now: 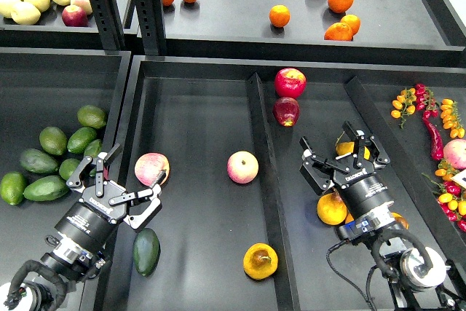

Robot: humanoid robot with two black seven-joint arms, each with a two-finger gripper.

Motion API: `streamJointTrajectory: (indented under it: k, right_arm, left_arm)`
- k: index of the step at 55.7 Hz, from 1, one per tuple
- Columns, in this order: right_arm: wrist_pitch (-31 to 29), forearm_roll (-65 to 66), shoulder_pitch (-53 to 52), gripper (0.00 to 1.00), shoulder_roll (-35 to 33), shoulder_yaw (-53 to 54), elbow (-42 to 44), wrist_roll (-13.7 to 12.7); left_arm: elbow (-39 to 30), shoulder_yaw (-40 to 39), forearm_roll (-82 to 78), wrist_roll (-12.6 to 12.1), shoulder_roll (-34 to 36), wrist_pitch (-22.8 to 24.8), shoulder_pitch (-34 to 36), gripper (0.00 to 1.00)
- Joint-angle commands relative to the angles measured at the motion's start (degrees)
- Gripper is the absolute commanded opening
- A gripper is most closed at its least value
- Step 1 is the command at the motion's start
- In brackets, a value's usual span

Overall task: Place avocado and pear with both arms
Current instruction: 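Swing the left gripper toward the dark green avocado near the robot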

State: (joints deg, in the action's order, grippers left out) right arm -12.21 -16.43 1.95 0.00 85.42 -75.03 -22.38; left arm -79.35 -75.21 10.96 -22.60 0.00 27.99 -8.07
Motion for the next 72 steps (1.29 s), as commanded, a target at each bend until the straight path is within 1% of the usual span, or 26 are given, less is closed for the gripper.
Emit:
streamJointTrajectory:
  k: [1,7,9,18,19,27,29,32,36,42,49,54,62,68,70,71,72]
  right_arm:
    - [-0.01,-0.01,0.07,1.0,0.0,-0.08,-0.11,0.06]
    - [-0.01,0.08,0.07,1.0,0.0,0.01,-0.11,0.15]
    - [-0.01,0.08,0.16,1.0,0.0,0.27,-0.11,0.15]
    - [-0.01,0.08,0.25,1.0,0.0,0.18,-0.11,0.15]
    - [-0.01,0.08,0.16,1.0,0.0,0.18,-0.11,0.15]
    - [0.08,0.08,0.25,1.0,0.0,0.01,-0.11,0.15]
    - [0.08,0.08,0.25,1.0,0.0,0.01,-0.03,0.15]
    - [0.17,0.17,0.25,1.0,0.0,0.01,0.06,0.15]
    - [0.08,0.17,0.25,1.0,0.0,0.09,0.06,0.15]
    - [0.08,0.17,0.25,1.0,0.0,0.27,0.24,0.15]
    - [0.26,0.17,0.25,1.0,0.0,-0.17,0.24,0.15]
    - [0.26,0.17,0.25,1.0,0.0,-0.52,0.33,0.15]
    - [0.26,0.34,0.25,1.0,0.0,-0.52,0.33,0.5]
    - [0.78,0.34,0.16,1.0,0.0,-0.43,0.33,0.67]
    - [0.96,0.34,0.16,1.0,0.0,-0.43,0.33,0.76]
    - [1.48,0.43,0.16,1.0,0.0,-0.26,0.33,0.76]
    - [1.84,0.52,0.16,1.0,0.0,-0.08,0.33,0.76]
  left_arm:
    - [0.08,-0.82,-0.07,0.1,0.0,0.01,-0.1,1.0]
    - [0.16,-0.55,-0.07,0.19,0.0,0.01,-0.54,1.0]
    - [0.25,-0.29,-0.07,0.63,0.0,0.01,-0.54,1.0]
    - [0.08,-0.29,-0.07,0.63,0.0,0.01,-0.54,1.0]
    - [0.16,-0.38,-0.07,0.19,0.0,0.01,-0.45,1.0]
    - [0.25,0.24,-0.07,-0.77,0.0,0.01,-0.37,1.0]
    - [0.25,0.32,-0.07,-1.56,0.0,0.01,-0.19,1.0]
    - [0.25,0.41,-0.24,-3.5,0.0,0.01,0.16,1.0]
    - [0.25,0.5,-2.08,-4.99,0.0,0.01,0.78,1.0]
    - [0.34,0.5,-7.61,-5.26,0.0,0.01,2.44,1.0]
    - [0.08,2.25,-12.01,-5.4,0.35,0.01,7.36,1.0]
    - [0.08,5.24,-13.95,-5.4,7.1,0.01,12.37,1.0]
    - [0.08,10.51,-14.66,-5.4,14.85,0.01,19.58,1.0]
    - [0.08,16.93,-14.74,-5.4,20.56,0.01,26.0,0.99]
    - [-0.01,19.91,-15.18,-5.4,22.84,0.01,28.71,1.0]
    - [-0.01,23.93,-15.97,-5.4,25.2,0.01,32.21,0.99]
    - [0.07,25.18,-16.32,-5.4,26.01,0.01,33.55,0.99]
